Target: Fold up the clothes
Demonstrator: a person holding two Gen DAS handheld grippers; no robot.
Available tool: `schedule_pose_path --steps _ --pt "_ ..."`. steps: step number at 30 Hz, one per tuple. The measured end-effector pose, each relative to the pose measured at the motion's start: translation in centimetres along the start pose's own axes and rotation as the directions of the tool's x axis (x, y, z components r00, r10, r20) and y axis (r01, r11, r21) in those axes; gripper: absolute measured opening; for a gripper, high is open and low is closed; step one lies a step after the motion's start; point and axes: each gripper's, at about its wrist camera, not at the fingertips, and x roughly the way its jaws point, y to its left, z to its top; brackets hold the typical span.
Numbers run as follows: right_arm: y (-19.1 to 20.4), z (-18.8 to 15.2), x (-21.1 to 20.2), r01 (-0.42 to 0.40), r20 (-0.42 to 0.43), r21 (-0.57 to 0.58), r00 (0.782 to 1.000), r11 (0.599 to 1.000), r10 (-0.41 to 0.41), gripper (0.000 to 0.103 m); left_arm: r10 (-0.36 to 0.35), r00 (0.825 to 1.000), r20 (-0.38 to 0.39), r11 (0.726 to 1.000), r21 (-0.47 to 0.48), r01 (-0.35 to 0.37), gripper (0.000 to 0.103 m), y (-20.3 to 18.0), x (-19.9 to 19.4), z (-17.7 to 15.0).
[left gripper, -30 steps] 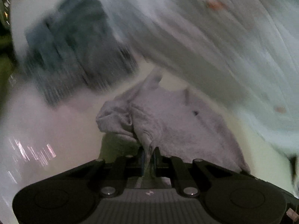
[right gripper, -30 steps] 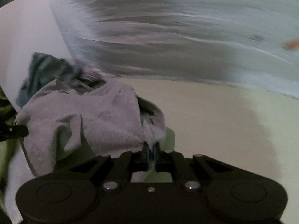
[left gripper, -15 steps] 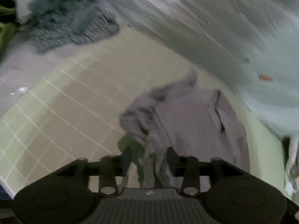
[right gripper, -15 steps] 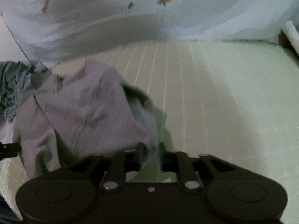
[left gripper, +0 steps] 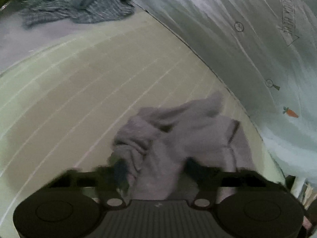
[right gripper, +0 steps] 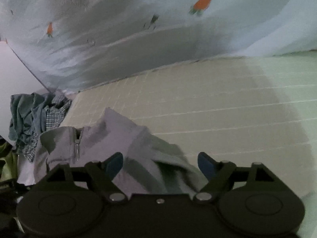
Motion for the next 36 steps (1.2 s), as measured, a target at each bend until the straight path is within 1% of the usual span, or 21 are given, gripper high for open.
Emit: schedule_pose_path --steps 1,2,3,5,8,10,11,12,14,16,17,19,22,24,26,27,29,30,31,34,36 --pt "0.2 0.3 0.9 -0.016 -0.013 -0.011 1.000 1.000 0.016 0.068 0.004 1.000 -0.001 1.000 0.013 -0.004 0.030 -0.7 0.4 0.7" --pt "0.5 0.7 1.6 -0.028 -0.026 -0.018 0.999 0.999 0.028 0.033 0.009 1.000 0.001 0.999 0.032 -0.009 0.029 -1.4 0.8 1.4" --pt "0.8 1.1 2.4 -0.040 -0.038 -0.025 0.999 0.999 0.039 0.021 0.006 1.000 0.009 0.999 0.049 -0.006 0.027 -2.0 1.2 2.2" --pt "1.1 2.2 3.1 -0.019 -0.013 -0.026 1.000 0.999 0.019 0.012 -0.013 0.999 0.037 0.997 0.082 0.010 0.025 -3.4 1.7 4.0" --pt "1.0 5.1 1.4 0.009 0.110 -0.027 0.994 1.000 -0.006 0.011 -0.081 0.992 0.101 0.989 0.135 0.067 0.024 -6.4 1.2 6.9" --pt "0.6 7.1 -0.4 0.026 0.203 -0.011 0.979 1.000 -0.023 0.011 -0.130 0.980 0.150 0.976 0.192 0.100 0.023 -8.5 -0.2 7.8" --pt "0.3 8.1 -1.9 0.031 0.259 0.005 0.965 1.000 -0.031 0.010 -0.157 0.970 0.184 0.966 0.232 0.112 0.022 -9.5 -1.2 7.9" --pt "0.0 9.0 -3.9 0.034 0.319 0.019 0.947 0.999 -0.038 0.010 -0.185 0.959 0.216 0.955 0.271 0.123 0.013 -10.5 -2.2 7.9" --pt "-0.4 9.0 -7.8 0.043 0.414 0.015 0.909 0.999 -0.046 0.010 -0.229 0.941 0.249 0.930 0.340 0.137 0.013 -11.5 -4.0 7.1" --pt "-0.8 8.9 -11.8 0.054 0.503 0.010 0.863 0.999 -0.052 0.010 -0.253 0.937 0.241 0.918 0.367 0.154 0.012 -11.0 -4.8 5.7" --pt "-1.1 8.1 -13.2 0.065 0.521 0.000 0.852 0.998 -0.055 0.010 -0.236 0.946 0.222 0.919 0.367 0.143 0.011 -10.3 -4.6 4.6" --pt "-1.8 5.3 -14.6 0.089 0.500 -0.019 0.863 0.996 -0.067 0.010 -0.175 0.969 0.172 0.927 0.361 0.103 0.008 -8.3 -3.7 2.1" --pt "-3.6 -0.7 -13.6 0.161 0.366 -0.047 0.921 0.986 -0.134 0.010 -0.079 0.995 0.054 0.951 0.304 0.058 0.008 -4.3 -2.1 -1.9" --pt "-5.2 -5.3 -12.0 0.209 0.228 -0.011 0.953 0.978 -0.201 0.010 -0.024 1.000 0.001 0.964 0.264 0.023 0.008 -1.7 -1.4 -3.9" --pt "-6.7 -9.0 -11.0 0.236 0.108 0.057 0.965 0.970 -0.241 0.013 0.024 1.000 -0.017 0.975 0.221 -0.020 0.009 -0.7 -1.4 -4.9" --pt "-6.8 -9.3 -11.1 0.243 0.102 0.075 0.963 0.967 -0.250 0.014 0.031 0.999 -0.018 0.980 0.198 -0.026 0.012 -0.5 -1.5 -4.8" --pt "-6.8 -9.6 -11.6 0.257 0.101 0.103 0.958 0.961 -0.267 0.017 0.032 0.999 -0.003 0.985 0.169 -0.031 0.026 -0.4 -1.8 -4.3" --pt "-6.8 -9.8 -11.8 0.264 0.101 0.117 0.956 0.957 -0.276 0.018 0.035 0.999 0.012 0.984 0.174 -0.037 0.036 -0.7 -1.8 -4.0" --pt "-6.7 -9.4 -12.2 0.268 0.128 0.123 0.951 0.956 -0.283 0.025 0.039 0.999 0.025 0.982 0.184 -0.043 0.044 -1.1 -1.8 -3.7" --pt "-6.6 -7.9 -13.2 0.274 0.209 0.155 0.930 0.949 -0.302 0.038 0.038 0.999 0.036 0.976 0.212 -0.045 0.057 -3.2 -1.2 -2.8" --pt "-7.7 -7.1 -13.2 0.269 0.233 0.197 0.921 0.943 -0.311 0.049 0.033 0.999 0.033 0.975 0.220 -0.039 0.064 -4.7 -0.5 -2.0"
